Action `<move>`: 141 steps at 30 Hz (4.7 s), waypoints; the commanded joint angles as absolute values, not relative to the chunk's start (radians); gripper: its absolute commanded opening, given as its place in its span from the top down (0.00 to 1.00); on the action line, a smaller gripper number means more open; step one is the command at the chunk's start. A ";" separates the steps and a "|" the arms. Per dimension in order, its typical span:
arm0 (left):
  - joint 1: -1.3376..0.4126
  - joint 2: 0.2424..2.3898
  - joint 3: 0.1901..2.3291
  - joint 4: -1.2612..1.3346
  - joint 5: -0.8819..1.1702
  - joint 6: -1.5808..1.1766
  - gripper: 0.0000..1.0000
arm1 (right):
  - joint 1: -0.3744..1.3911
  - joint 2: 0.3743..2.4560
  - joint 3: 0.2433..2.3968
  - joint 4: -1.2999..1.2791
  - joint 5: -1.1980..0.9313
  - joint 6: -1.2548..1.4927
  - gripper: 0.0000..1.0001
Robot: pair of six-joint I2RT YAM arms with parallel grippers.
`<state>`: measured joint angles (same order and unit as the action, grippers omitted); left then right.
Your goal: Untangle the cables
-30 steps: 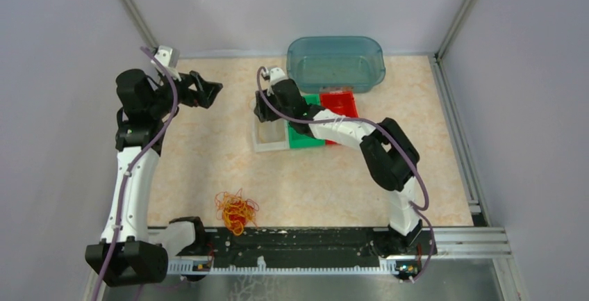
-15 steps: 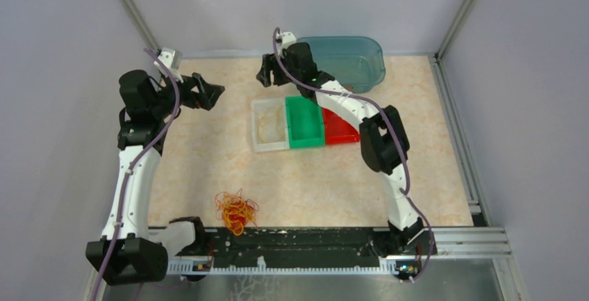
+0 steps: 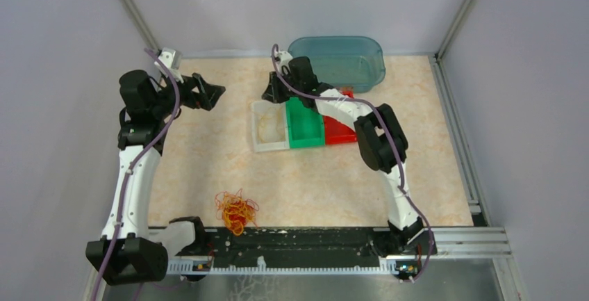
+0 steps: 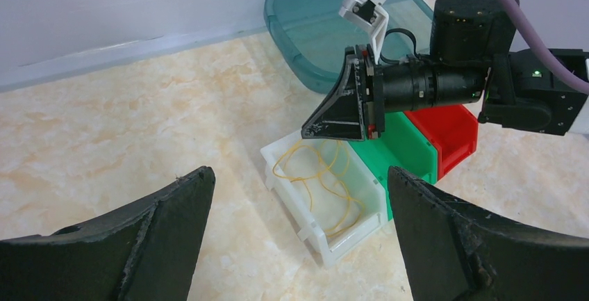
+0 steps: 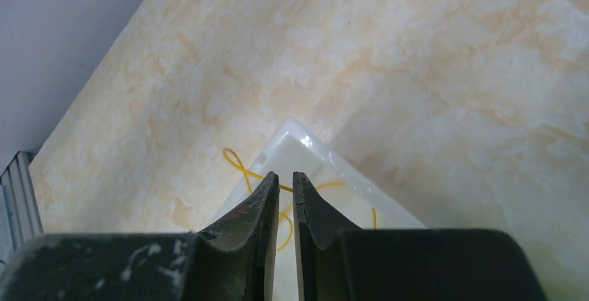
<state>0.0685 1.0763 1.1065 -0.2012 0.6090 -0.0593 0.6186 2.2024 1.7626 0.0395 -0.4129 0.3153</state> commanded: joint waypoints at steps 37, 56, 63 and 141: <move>0.074 1.066 1.113 -0.180 0.613 -0.052 0.00 | 0.692 1.860 1.560 0.124 -0.192 0.296 0.45; 0.075 1.044 1.102 -0.222 0.651 -0.011 0.00 | 0.588 2.102 1.719 0.034 -0.314 0.192 0.43; 0.075 1.038 1.108 -0.224 0.652 -0.014 0.00 | 0.588 2.136 1.728 0.066 -0.315 0.161 0.50; 0.074 1.064 1.111 -0.207 0.672 -0.015 0.00 | 0.851 1.861 1.452 0.067 -0.001 0.316 0.48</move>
<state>0.0685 1.0630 1.1061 -0.2241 0.6559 -0.0212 0.8402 2.0064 1.4212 0.0631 0.0525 0.2993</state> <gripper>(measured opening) 0.997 0.562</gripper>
